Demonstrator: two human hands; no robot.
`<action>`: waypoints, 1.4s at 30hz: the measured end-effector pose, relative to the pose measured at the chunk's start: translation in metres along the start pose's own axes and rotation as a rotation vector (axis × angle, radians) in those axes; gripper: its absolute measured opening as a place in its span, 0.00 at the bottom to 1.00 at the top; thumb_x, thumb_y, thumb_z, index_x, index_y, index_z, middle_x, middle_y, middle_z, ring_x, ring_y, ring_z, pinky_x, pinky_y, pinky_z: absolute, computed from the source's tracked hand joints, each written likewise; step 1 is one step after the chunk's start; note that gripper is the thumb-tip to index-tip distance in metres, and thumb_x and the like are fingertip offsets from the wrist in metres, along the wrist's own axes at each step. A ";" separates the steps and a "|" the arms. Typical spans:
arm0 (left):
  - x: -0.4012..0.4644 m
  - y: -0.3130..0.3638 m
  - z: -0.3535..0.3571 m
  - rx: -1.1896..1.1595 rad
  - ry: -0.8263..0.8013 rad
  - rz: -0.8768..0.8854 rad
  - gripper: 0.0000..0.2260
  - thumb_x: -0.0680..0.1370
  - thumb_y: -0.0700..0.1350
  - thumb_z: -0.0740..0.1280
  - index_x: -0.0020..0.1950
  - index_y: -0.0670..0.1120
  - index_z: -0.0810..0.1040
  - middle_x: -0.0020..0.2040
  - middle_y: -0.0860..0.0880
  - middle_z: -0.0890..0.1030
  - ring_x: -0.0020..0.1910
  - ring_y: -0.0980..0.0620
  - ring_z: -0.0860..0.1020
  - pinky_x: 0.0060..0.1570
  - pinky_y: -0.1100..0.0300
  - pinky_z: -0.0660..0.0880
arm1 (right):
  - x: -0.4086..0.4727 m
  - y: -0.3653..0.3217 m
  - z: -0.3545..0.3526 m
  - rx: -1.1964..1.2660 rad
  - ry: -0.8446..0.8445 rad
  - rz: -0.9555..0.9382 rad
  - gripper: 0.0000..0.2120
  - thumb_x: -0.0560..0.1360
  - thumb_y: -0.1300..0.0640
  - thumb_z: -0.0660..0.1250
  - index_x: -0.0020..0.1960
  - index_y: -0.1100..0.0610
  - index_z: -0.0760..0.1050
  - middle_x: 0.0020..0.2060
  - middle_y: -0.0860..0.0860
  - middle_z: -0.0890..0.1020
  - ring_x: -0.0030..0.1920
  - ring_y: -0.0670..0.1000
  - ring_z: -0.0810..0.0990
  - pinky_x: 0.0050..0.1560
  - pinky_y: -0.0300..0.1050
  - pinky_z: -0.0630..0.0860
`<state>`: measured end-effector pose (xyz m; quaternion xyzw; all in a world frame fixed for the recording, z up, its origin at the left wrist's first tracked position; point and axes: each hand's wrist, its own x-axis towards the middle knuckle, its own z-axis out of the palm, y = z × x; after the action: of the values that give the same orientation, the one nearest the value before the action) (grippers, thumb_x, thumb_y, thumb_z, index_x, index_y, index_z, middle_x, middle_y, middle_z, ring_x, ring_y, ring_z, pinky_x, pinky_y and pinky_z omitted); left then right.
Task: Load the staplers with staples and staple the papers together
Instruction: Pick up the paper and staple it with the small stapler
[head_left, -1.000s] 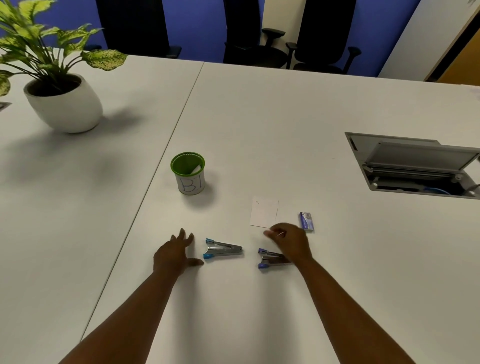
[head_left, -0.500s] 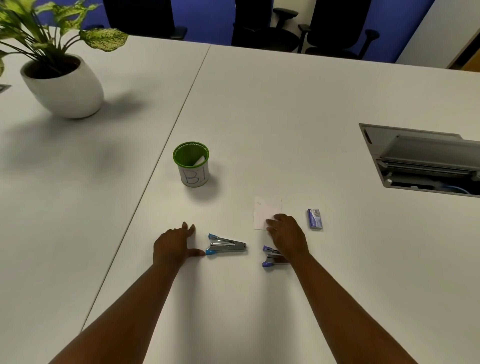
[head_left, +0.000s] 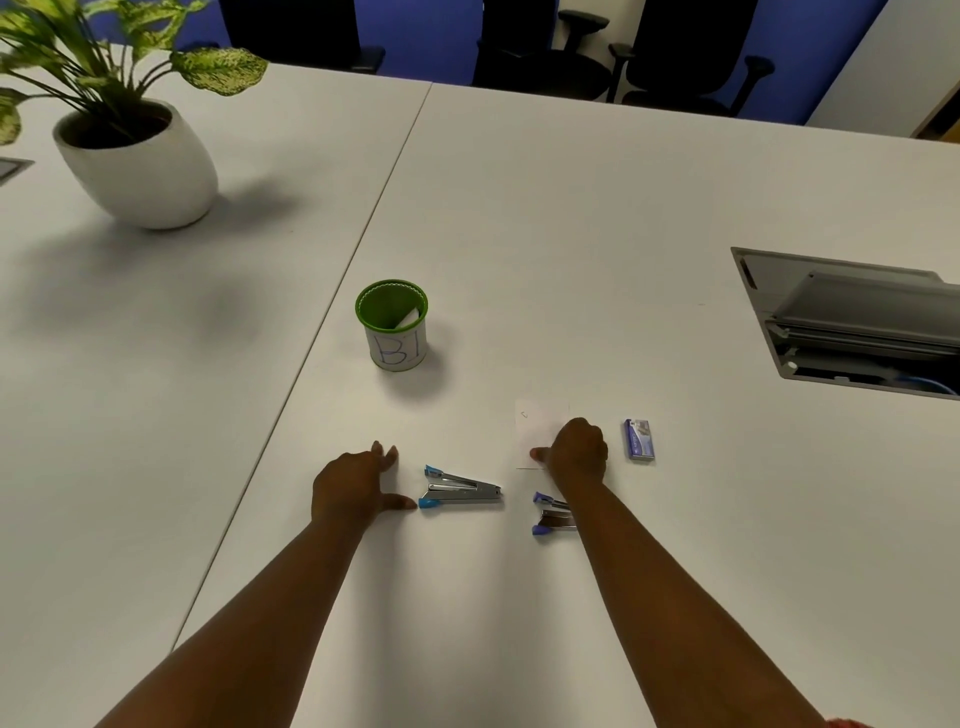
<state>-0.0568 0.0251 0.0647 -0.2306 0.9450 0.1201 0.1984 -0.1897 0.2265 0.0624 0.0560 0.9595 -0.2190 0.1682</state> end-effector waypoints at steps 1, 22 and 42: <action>0.000 0.000 0.000 0.005 -0.003 0.002 0.40 0.68 0.65 0.67 0.75 0.54 0.56 0.75 0.54 0.60 0.70 0.52 0.66 0.64 0.60 0.66 | 0.001 -0.001 0.000 0.007 -0.009 0.018 0.27 0.68 0.53 0.74 0.60 0.65 0.68 0.59 0.60 0.75 0.61 0.58 0.74 0.61 0.47 0.71; -0.004 0.001 -0.021 -0.241 0.094 -0.006 0.28 0.70 0.60 0.69 0.65 0.47 0.73 0.64 0.48 0.77 0.62 0.50 0.74 0.61 0.58 0.69 | -0.036 0.004 -0.044 0.990 -0.120 0.156 0.21 0.66 0.65 0.74 0.57 0.64 0.73 0.49 0.57 0.78 0.44 0.56 0.78 0.39 0.45 0.79; -0.078 0.104 -0.091 -1.271 -0.084 0.186 0.08 0.73 0.43 0.70 0.49 0.41 0.78 0.41 0.48 0.80 0.38 0.52 0.79 0.31 0.65 0.77 | -0.123 0.004 -0.108 1.145 -0.264 -0.205 0.11 0.71 0.68 0.69 0.53 0.64 0.77 0.38 0.53 0.81 0.40 0.52 0.81 0.32 0.35 0.79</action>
<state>-0.0727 0.1167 0.1933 -0.2153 0.6969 0.6823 0.0487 -0.1054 0.2733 0.1950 0.0172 0.6603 -0.7216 0.2074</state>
